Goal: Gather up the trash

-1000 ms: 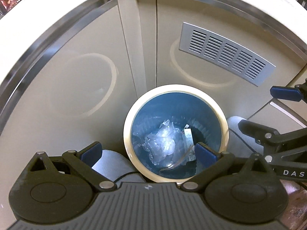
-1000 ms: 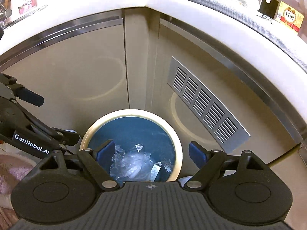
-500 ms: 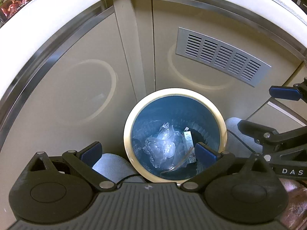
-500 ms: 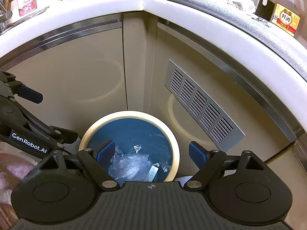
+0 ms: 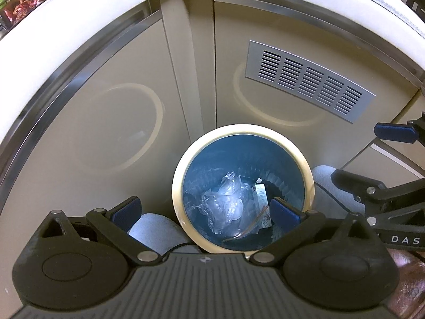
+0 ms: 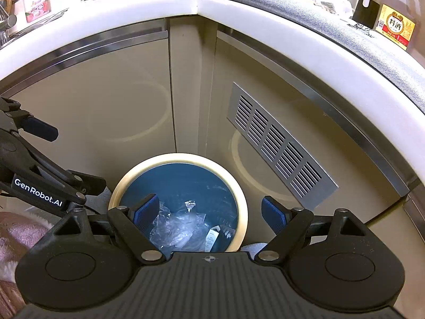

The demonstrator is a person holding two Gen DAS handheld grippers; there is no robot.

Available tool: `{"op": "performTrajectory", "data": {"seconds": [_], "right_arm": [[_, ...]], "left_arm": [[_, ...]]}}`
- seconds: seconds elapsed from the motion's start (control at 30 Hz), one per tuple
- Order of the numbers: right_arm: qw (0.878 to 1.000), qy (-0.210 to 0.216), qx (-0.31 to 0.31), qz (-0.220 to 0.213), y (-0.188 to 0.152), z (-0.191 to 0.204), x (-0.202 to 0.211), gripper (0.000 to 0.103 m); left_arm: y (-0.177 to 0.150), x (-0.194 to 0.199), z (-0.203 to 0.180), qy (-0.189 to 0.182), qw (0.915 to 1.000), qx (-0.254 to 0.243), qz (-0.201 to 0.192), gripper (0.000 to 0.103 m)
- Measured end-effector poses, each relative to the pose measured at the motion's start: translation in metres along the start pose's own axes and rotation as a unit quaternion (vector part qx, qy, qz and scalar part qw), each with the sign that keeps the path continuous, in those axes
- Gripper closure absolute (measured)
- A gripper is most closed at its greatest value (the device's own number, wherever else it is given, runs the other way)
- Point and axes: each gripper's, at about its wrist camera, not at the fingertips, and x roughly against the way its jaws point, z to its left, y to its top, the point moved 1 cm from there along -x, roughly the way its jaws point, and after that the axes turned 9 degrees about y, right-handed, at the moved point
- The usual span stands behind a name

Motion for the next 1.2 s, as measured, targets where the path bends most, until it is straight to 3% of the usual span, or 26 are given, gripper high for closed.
{"op": "performTrajectory", "data": {"seconds": [0.9,1.2], "right_arm": [[1.0,0.0,-0.001,0.001,0.0,-0.001,0.001,0.017],[1.0,-0.004,0.01,-0.022,0.003,-0.003,0.013,0.017]], "left_arm": [[0.0,0.001,0.0,0.002,1.0,0.001,-0.002,0.0],[0.006,0.015,0.009,0.007,0.9996,0.002,-0.029,0.0]]}}
